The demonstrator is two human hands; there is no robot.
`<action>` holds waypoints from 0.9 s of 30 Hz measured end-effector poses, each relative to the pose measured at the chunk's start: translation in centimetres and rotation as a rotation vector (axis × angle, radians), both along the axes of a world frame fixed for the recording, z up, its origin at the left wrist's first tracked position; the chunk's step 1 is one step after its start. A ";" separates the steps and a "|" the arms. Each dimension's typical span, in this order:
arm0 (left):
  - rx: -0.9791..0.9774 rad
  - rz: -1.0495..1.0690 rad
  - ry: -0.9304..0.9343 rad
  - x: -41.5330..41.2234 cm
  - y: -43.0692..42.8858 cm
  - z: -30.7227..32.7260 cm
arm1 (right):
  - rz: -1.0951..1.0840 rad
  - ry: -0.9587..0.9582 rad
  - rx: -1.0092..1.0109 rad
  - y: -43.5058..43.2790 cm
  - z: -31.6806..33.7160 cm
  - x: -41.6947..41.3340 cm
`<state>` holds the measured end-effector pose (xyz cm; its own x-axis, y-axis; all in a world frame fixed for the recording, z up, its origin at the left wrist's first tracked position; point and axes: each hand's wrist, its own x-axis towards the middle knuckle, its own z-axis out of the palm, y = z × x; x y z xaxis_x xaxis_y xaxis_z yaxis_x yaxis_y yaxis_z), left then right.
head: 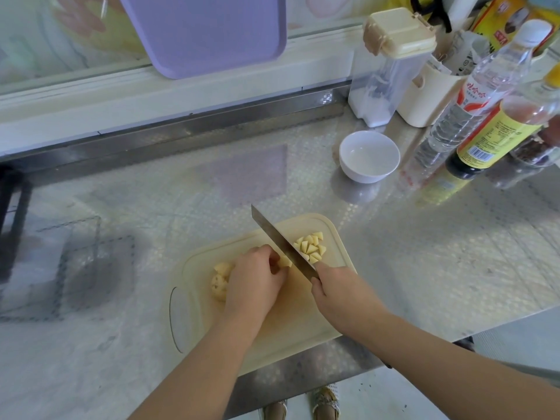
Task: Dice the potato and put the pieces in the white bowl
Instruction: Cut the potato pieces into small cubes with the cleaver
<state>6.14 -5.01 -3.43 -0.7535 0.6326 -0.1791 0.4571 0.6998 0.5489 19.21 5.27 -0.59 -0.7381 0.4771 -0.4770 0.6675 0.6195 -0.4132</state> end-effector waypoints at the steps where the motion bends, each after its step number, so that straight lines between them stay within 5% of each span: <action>1: 0.001 0.003 -0.001 0.0 0.0 0.0 | 0.001 -0.005 0.003 0.0 -0.1 0.0; 27: 0.011 -0.159 -0.038 -0.8 -0.7 -0.4 | 0.012 -0.004 -0.018 1.6 -0.6 0.6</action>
